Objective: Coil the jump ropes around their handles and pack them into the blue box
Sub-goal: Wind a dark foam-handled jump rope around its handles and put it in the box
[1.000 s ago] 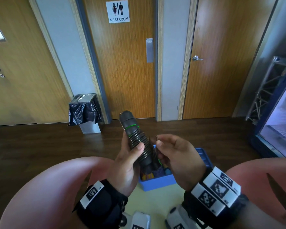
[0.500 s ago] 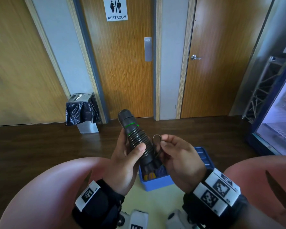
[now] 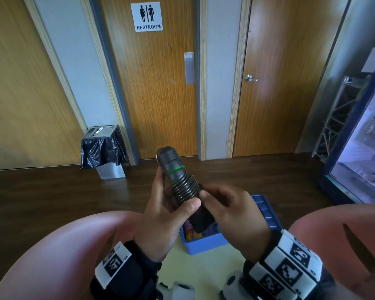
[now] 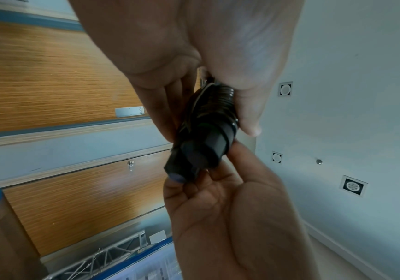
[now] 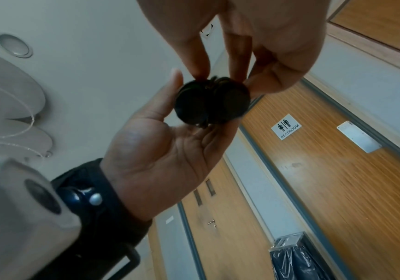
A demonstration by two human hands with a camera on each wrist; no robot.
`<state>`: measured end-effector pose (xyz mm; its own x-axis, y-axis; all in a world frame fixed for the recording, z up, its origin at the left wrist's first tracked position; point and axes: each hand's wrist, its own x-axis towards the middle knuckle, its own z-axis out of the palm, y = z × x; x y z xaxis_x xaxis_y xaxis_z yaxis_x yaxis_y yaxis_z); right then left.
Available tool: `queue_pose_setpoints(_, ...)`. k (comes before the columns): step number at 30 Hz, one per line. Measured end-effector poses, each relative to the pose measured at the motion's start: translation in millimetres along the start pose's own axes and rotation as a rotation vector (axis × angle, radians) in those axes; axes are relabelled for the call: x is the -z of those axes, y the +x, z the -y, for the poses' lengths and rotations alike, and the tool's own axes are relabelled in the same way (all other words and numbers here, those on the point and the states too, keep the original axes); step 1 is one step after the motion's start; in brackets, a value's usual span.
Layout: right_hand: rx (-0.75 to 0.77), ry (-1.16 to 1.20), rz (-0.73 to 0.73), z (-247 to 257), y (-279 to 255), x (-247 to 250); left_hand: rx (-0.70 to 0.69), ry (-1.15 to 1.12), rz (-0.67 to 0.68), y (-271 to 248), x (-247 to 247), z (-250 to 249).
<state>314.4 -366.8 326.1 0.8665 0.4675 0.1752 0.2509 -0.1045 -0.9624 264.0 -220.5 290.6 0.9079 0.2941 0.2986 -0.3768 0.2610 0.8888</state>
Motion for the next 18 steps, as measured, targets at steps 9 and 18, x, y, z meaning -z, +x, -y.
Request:
queue_pose_setpoints(9, 0.118, -0.224, -0.171, -18.0, -1.4, -12.3, 0.101, -0.004, -0.019, -2.6, -7.6, 0.7)
queue_pose_setpoints(18, 0.324, -0.247, -0.198, -20.8, -7.3, -16.2, 0.152, -0.240, -0.072, -3.6, -13.9, -4.7)
